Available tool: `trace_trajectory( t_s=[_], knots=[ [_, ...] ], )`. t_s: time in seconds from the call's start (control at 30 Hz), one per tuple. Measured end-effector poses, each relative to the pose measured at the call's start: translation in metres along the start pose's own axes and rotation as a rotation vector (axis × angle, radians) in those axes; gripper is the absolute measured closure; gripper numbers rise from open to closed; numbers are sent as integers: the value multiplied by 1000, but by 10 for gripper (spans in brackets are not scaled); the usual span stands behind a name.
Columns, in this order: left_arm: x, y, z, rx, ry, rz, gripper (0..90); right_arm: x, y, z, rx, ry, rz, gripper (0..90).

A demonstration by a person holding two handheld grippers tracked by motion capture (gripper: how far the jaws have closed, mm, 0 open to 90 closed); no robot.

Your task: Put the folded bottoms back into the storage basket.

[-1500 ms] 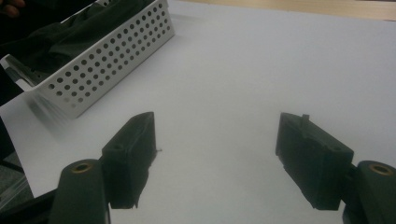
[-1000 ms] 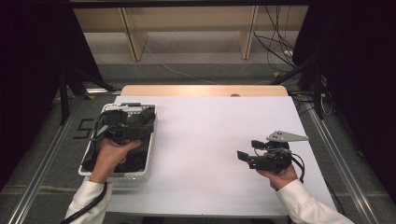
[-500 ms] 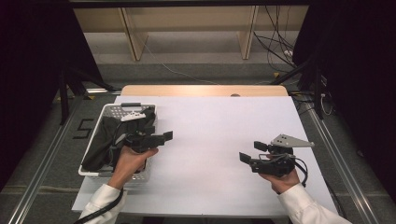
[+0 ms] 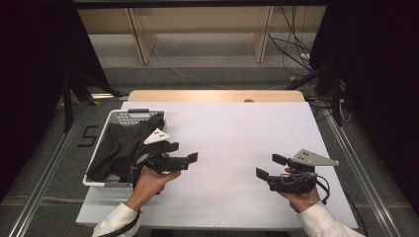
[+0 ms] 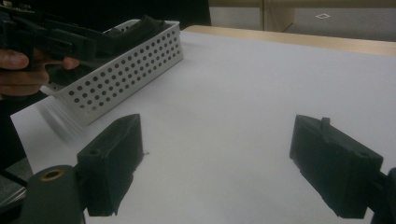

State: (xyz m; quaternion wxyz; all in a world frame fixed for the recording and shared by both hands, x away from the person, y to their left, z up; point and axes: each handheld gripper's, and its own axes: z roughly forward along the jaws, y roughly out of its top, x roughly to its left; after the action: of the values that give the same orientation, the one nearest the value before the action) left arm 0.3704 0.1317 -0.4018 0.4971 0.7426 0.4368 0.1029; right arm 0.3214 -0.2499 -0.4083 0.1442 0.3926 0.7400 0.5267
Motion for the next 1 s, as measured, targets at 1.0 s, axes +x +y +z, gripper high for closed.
trace_trajectory(
  t_s=[1.0],
  knots=[
    [-27,-40,8,-22,-18,107,131,10,-24,-18,-44,-8,-3,172]
  ],
)
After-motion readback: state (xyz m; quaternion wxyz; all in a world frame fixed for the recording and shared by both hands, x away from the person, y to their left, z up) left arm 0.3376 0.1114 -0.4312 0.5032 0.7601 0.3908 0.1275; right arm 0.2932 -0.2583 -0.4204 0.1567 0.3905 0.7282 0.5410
